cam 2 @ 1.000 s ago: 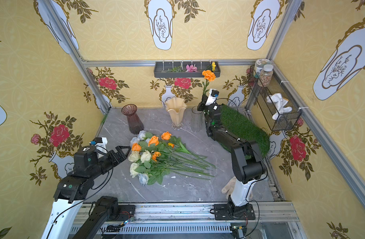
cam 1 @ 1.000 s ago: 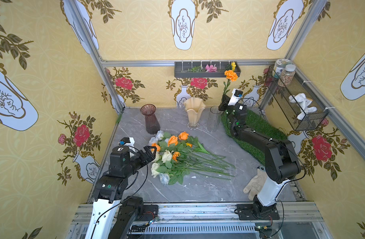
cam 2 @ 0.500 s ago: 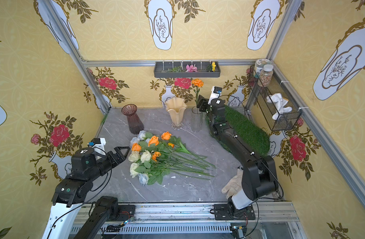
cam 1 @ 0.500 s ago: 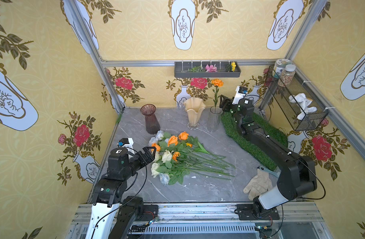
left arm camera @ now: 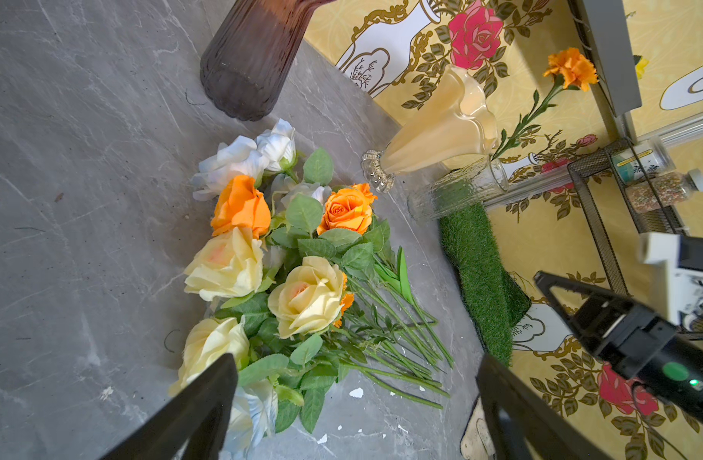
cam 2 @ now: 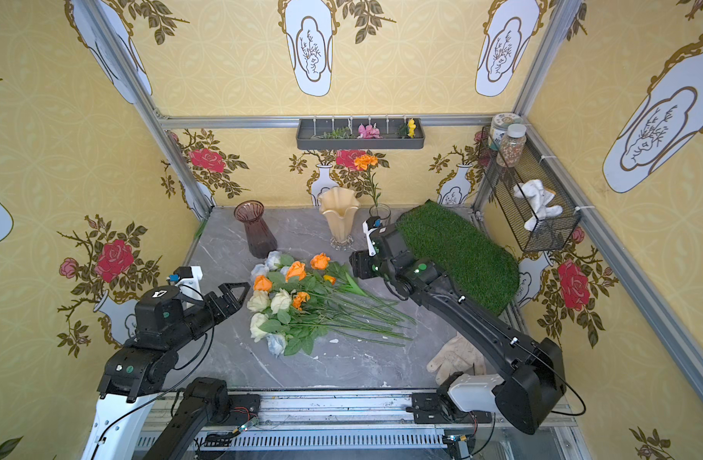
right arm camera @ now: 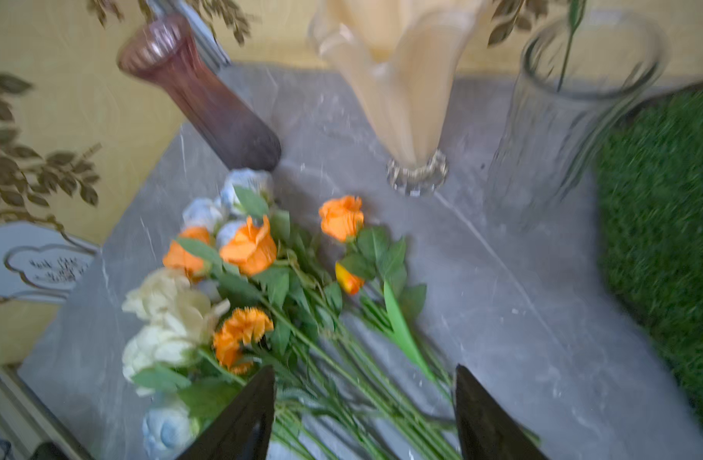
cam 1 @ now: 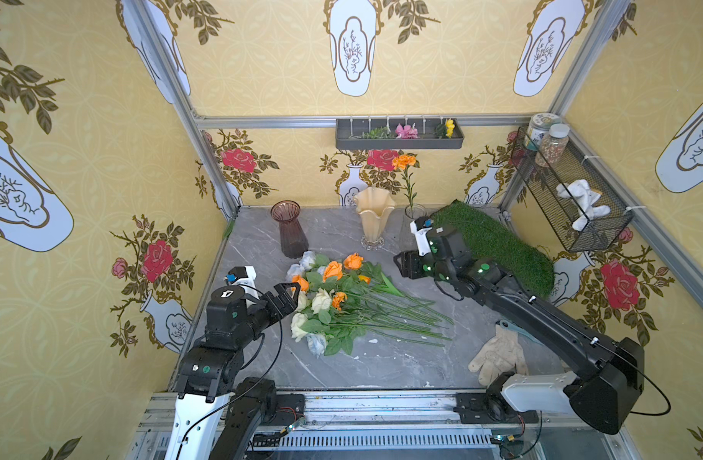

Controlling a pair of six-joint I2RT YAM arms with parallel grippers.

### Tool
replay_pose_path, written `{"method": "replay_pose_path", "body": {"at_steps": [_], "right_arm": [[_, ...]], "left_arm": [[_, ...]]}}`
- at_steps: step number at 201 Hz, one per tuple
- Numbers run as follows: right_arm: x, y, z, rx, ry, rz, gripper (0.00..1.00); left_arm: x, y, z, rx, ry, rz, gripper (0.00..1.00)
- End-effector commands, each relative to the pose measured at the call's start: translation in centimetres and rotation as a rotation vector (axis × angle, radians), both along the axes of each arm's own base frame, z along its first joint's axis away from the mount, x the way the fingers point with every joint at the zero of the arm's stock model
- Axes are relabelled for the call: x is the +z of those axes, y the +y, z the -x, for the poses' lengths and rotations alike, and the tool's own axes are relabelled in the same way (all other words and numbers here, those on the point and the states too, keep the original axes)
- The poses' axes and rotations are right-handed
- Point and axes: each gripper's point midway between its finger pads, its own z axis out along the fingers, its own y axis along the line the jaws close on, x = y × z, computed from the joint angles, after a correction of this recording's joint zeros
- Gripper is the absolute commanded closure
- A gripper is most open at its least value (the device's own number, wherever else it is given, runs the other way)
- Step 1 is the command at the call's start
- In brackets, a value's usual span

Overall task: Arrange the flowers in different vases according to their colors
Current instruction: Pick up the flower at the center of the board.

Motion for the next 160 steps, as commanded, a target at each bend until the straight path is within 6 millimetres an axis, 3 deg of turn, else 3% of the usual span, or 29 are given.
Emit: {"method": "replay_pose_path", "body": {"at_steps": [1, 31, 82, 160], "right_arm": [[-4.2, 1.3, 2.6, 0.076, 0.142, 0.061, 0.35], [-7.7, 3.0, 2.8, 0.148, 0.216, 0.151, 0.41], [-10.7, 4.8, 1.0, 0.241, 0.238, 0.243, 0.44], [-14.6, 6.2, -1.4, 0.334, 0.297, 0.309, 0.64]], "left_arm": [[0.4, 0.0, -0.4, -0.001, -0.024, -0.008, 0.04], [0.2, 0.1, -0.5, 0.005, -0.018, -0.011, 0.05], [0.5, 0.5, -0.2, 0.027, -0.038, -0.014, 0.04], [0.5, 0.9, -0.3, 0.046, -0.041, -0.017, 0.04]]}}
